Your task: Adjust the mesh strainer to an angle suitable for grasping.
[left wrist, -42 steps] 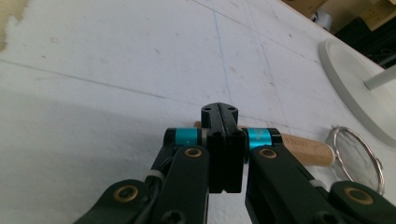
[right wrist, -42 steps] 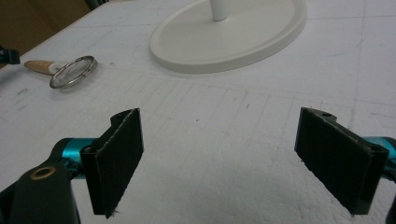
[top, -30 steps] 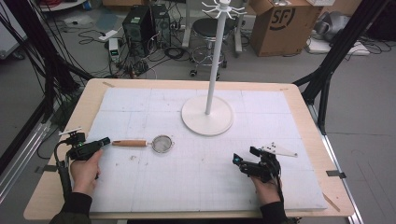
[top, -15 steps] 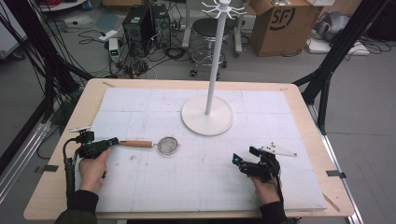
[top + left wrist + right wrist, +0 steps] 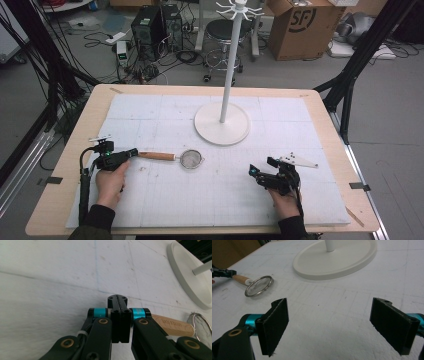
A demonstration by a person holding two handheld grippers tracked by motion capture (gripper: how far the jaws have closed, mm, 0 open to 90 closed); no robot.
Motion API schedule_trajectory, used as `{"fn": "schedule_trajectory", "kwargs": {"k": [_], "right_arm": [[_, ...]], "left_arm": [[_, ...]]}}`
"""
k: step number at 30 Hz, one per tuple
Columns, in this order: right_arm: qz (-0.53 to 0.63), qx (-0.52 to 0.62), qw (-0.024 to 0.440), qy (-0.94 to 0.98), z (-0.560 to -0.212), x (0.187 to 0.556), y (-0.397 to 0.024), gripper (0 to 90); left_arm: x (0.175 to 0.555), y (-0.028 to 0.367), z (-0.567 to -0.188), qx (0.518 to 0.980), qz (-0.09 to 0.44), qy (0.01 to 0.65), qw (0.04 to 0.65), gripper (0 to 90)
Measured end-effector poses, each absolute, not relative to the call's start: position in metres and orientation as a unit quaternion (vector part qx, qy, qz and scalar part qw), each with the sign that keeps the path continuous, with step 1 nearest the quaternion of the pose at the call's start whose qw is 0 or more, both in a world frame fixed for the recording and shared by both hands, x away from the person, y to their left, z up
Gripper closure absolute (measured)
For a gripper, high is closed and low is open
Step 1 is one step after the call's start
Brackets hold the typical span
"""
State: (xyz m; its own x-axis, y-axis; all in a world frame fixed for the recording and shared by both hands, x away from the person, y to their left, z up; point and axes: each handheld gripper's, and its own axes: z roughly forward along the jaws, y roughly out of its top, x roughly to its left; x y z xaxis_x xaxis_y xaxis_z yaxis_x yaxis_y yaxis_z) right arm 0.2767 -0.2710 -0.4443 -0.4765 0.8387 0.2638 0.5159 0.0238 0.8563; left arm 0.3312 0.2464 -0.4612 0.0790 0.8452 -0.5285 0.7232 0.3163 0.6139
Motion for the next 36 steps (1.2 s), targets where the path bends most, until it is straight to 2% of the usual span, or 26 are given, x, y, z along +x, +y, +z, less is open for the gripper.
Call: {"fn": "schedule_trajectory", "kwargs": {"k": [36], "right_arm": [[0.507,0.487,0.159,0.694,-0.444,0.276,-0.272,14.8]], "left_arm": [[0.328,0.166,-0.462,0.616,0.036,0.639,0.459,90.0]]}}
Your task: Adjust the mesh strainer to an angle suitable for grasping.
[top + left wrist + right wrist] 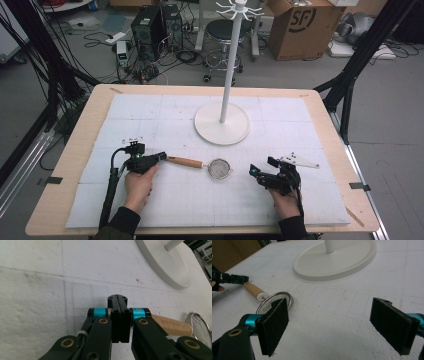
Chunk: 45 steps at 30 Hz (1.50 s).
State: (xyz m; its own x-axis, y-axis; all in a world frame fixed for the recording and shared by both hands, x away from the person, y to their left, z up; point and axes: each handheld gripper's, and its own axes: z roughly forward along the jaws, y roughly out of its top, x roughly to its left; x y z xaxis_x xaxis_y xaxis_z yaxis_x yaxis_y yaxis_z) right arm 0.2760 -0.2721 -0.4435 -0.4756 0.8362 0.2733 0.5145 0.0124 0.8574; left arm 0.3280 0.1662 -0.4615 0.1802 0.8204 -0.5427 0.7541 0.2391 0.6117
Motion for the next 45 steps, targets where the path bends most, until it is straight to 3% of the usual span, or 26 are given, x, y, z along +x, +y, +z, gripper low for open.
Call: {"fn": "schedule_trajectory", "kwargs": {"k": [45], "right_arm": [[0.517,0.489,0.156,0.685,-0.441,0.276,-0.276,14.8]], "left_arm": [[0.321,0.070,-0.461,0.672,0.020,0.585,0.454,90.0]]}}
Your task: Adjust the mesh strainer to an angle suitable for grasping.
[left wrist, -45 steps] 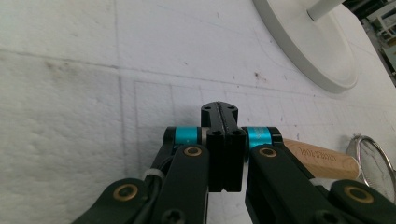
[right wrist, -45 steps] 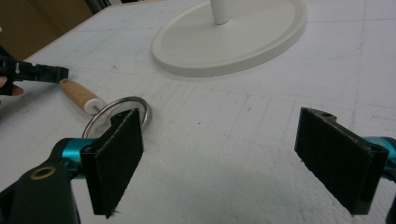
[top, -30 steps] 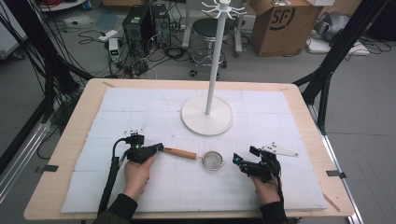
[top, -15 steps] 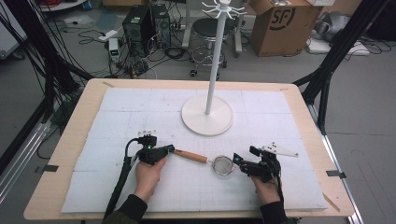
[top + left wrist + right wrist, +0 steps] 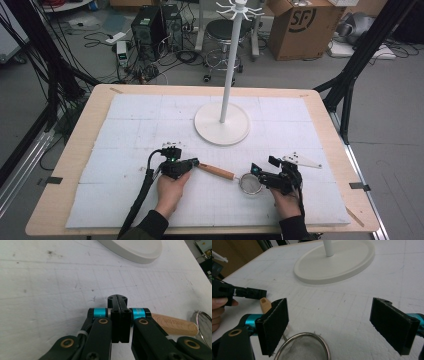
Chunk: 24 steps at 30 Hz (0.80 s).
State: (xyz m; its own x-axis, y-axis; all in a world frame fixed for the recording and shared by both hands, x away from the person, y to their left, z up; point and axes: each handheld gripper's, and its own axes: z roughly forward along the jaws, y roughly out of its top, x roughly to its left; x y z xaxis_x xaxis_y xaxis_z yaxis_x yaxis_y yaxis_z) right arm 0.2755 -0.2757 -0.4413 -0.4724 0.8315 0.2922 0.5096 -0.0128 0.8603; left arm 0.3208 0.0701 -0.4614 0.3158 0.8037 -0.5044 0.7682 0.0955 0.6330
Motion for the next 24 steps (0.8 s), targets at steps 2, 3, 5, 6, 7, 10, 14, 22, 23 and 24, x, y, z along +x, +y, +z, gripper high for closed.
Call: {"fn": "schedule_trajectory", "kwargs": {"k": [2,3,5,6,7,10,14,22,23,24], "right_arm": [[0.518,0.489,0.154,0.685,-0.441,0.275,-0.276,14.8],[0.518,0.488,0.152,0.686,-0.441,0.275,-0.276,14.8],[0.518,0.486,0.150,0.688,-0.441,0.276,-0.275,14.8],[0.517,0.486,0.147,0.689,-0.441,0.276,-0.275,14.8],[0.517,0.485,0.148,0.689,-0.442,0.276,-0.274,14.8],[0.518,0.483,0.146,0.691,-0.441,0.275,-0.273,14.8],[0.518,0.482,0.143,0.691,-0.441,0.275,-0.273,14.8],[0.518,0.489,0.113,0.693,-0.443,0.278,-0.274,15.6],[0.516,0.493,0.110,0.692,-0.444,0.278,-0.274,15.6],[0.515,0.493,0.107,0.693,-0.444,0.278,-0.274,15.6]], "left_arm": [[0.322,0.067,-0.462,0.670,0.016,0.586,0.456,90.0],[0.322,0.066,-0.462,0.673,0.017,0.583,0.455,90.0],[0.322,0.065,-0.462,0.669,0.016,0.586,0.457,90.0],[0.323,0.064,-0.462,0.669,0.016,0.586,0.457,90.0],[0.323,0.064,-0.462,0.669,0.016,0.586,0.457,90.0],[0.325,0.061,-0.462,0.667,0.019,0.588,0.458,90.0],[0.329,0.047,-0.461,0.679,0.028,0.576,0.453,90.0],[0.333,0.039,-0.461,0.673,0.025,0.579,0.460,90.0],[0.334,0.038,-0.461,0.670,0.024,0.580,0.462,90.0],[0.335,0.037,-0.461,0.671,0.023,0.579,0.463,90.0]]}}
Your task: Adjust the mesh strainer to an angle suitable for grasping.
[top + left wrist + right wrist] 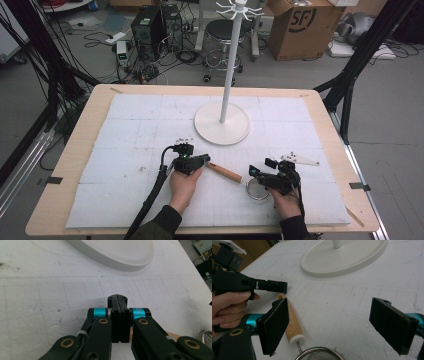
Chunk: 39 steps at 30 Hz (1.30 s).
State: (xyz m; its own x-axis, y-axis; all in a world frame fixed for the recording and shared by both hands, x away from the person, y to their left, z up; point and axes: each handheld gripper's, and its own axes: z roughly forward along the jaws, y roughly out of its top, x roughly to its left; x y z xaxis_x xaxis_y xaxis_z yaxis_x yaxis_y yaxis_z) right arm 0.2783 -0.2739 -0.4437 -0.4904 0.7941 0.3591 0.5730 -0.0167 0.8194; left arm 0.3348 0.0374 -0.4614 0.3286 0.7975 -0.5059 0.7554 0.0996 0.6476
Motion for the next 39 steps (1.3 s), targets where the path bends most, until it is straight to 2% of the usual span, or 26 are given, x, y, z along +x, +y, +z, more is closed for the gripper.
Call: {"fn": "schedule_trajectory", "kwargs": {"k": [10,17,22,27,39], "right_arm": [[0.515,0.493,0.109,0.693,-0.444,0.279,-0.275,15.6],[0.514,0.493,0.112,0.693,-0.445,0.279,-0.277,15.6],[0.511,0.492,0.116,0.695,-0.445,0.279,-0.275,15.6],[0.510,0.494,0.118,0.694,-0.445,0.279,-0.274,15.6],[0.513,0.493,0.117,0.693,-0.444,0.278,-0.274,15.5]], "left_arm": [[0.339,0.026,-0.459,0.677,0.029,0.567,0.468,90.0],[0.327,0.040,-0.458,0.674,0.025,0.558,0.483,89.8],[0.316,0.057,-0.458,0.668,0.000,0.558,0.493,89.1],[0.310,0.046,-0.460,0.693,-0.013,0.541,0.476,89.8],[0.321,0.036,-0.461,0.685,0.002,0.555,0.472,90.0]]}}
